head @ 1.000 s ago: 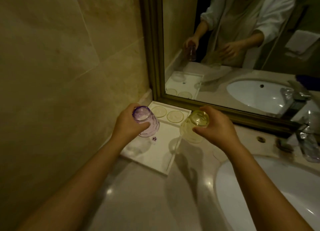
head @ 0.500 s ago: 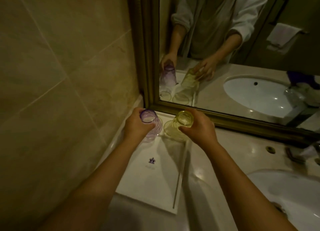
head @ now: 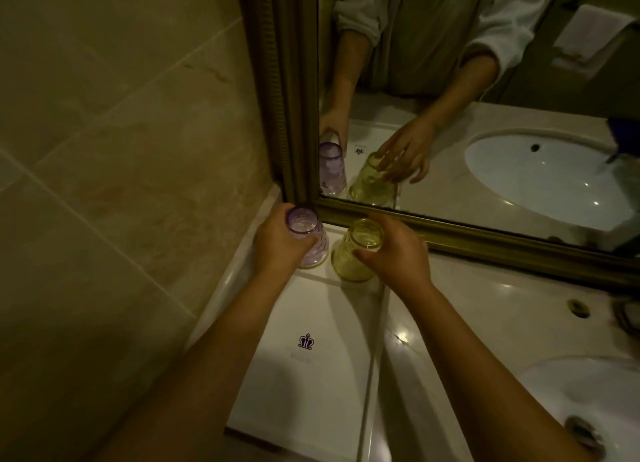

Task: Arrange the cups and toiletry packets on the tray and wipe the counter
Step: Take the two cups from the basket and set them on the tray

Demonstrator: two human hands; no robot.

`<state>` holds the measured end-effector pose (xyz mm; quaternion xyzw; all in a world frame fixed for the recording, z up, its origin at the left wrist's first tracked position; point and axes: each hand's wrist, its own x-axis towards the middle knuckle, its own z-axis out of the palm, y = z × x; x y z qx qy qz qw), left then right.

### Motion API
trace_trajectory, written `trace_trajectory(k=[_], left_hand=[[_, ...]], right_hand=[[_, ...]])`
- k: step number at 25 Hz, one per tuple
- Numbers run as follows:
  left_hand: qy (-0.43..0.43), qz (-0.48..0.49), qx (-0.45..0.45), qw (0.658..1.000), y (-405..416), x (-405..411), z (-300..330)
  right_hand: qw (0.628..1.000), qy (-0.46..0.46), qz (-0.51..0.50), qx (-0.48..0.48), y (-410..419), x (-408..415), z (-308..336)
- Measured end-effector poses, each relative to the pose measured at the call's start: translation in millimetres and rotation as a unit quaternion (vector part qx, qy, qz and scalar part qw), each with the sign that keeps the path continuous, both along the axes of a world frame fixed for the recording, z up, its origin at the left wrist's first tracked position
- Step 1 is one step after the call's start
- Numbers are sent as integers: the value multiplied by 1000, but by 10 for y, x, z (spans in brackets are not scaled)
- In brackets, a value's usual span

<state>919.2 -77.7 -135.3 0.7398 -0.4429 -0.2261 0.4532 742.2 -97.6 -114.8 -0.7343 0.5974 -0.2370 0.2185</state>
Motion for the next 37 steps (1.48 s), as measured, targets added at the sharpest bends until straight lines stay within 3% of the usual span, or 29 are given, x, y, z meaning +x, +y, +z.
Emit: trace_trajectory(k=[6, 15, 20, 26, 32, 37], left_hand=[[-24, 3, -4, 1000, -23, 5, -91], [9, 10, -33, 999, 8, -29, -188], [17, 44, -33, 998, 132, -47, -342], [96, 72, -56, 991, 174, -66, -436], [64, 52, -43, 996, 208, -40, -407], [112, 14, -21, 993, 428, -125, -263]], right_hand=[[1000, 6, 4, -5, 5, 19, -100], [1000, 10, 9, 1, -32, 31, -216], [996, -67, -44, 27, 65, 0, -342], [991, -113, -68, 36, 149, -28, -499], [989, -118, -68, 50, 136, -21, -481], [990, -116, -69, 42, 266, -108, -307]])
